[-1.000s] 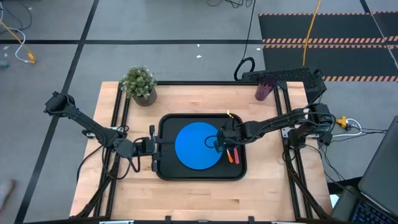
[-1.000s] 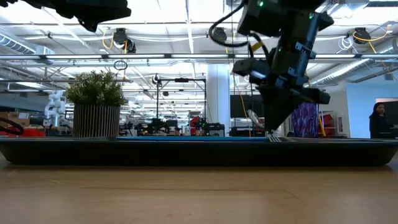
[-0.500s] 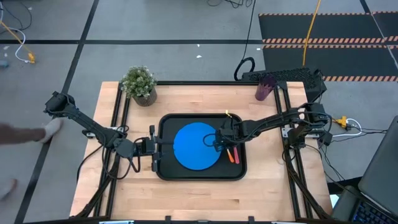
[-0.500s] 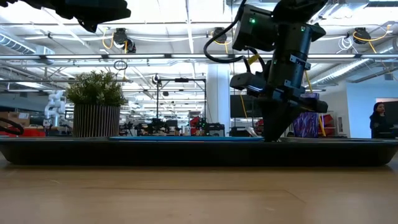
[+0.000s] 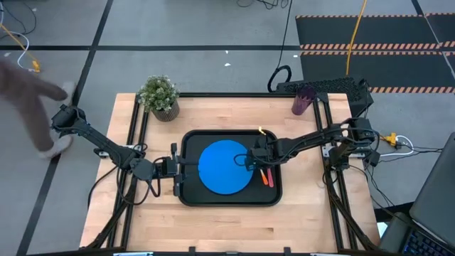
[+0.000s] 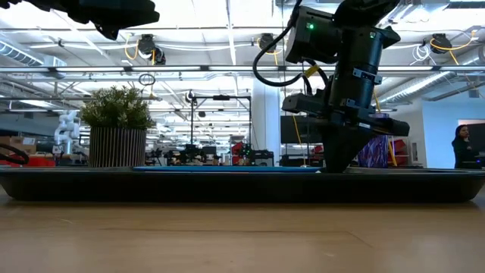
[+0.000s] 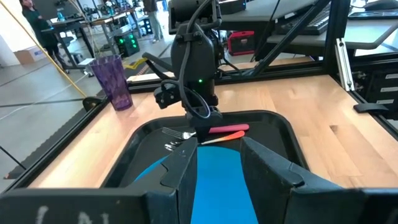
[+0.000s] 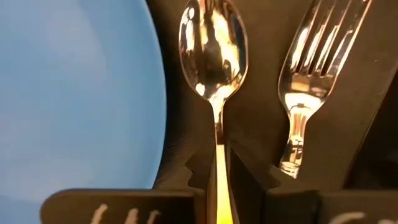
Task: Pick and place plate/cup/fork/spoon on tray
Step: Put the orange spoon on the black tray between the blue plate and the pink fork
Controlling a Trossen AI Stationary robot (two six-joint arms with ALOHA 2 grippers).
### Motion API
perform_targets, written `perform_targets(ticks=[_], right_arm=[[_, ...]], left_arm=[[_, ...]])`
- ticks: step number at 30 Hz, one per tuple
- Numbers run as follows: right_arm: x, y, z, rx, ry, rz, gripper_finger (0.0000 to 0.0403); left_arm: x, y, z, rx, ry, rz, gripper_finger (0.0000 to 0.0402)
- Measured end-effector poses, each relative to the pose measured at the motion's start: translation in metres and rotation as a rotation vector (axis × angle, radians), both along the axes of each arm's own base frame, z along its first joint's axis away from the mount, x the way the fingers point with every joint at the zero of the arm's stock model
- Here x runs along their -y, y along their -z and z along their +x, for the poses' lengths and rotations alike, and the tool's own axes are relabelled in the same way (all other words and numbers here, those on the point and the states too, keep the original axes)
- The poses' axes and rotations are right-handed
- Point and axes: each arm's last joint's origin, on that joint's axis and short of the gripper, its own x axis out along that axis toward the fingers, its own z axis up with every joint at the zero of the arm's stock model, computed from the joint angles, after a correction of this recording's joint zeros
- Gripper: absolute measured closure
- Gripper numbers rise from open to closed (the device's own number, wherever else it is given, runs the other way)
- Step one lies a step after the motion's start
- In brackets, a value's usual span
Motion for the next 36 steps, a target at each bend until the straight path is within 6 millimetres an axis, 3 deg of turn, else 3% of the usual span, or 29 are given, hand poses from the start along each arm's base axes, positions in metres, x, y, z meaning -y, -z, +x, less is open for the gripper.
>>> perform_targets(ticks=[6, 12, 19, 28, 36], right_arm=[[-0.001, -0.003, -0.001, 0.006, -0.068, -0.016, 0.0364], [0.001, -0.021, -0.004, 0.066, -0.111, -0.07, 0.0364], [0.006, -0.05, -0.007, 0.174, -0.243, -0.315, 0.0364], [0.014, -0.047, -0.008, 0.127, -0.379, -0.308, 0.0364], [0.008, -0.046, -0.009, 0.092, -0.649, -0.31, 0.0364]], left_arm=[[0.0, 0.0, 0.0, 0.0, 0.0, -0.001, 0.0275], [0.0, 0.0, 0.0, 0.001, 0.0, -0.001, 0.0275], [0.0, 0.0, 0.0, 0.002, 0.0, -0.003, 0.0275], [0.0, 0.0, 0.0, -0.004, -0.001, -0.003, 0.0275], [-0.001, 0.007, -0.001, -0.054, -0.017, -0.046, 0.0275]])
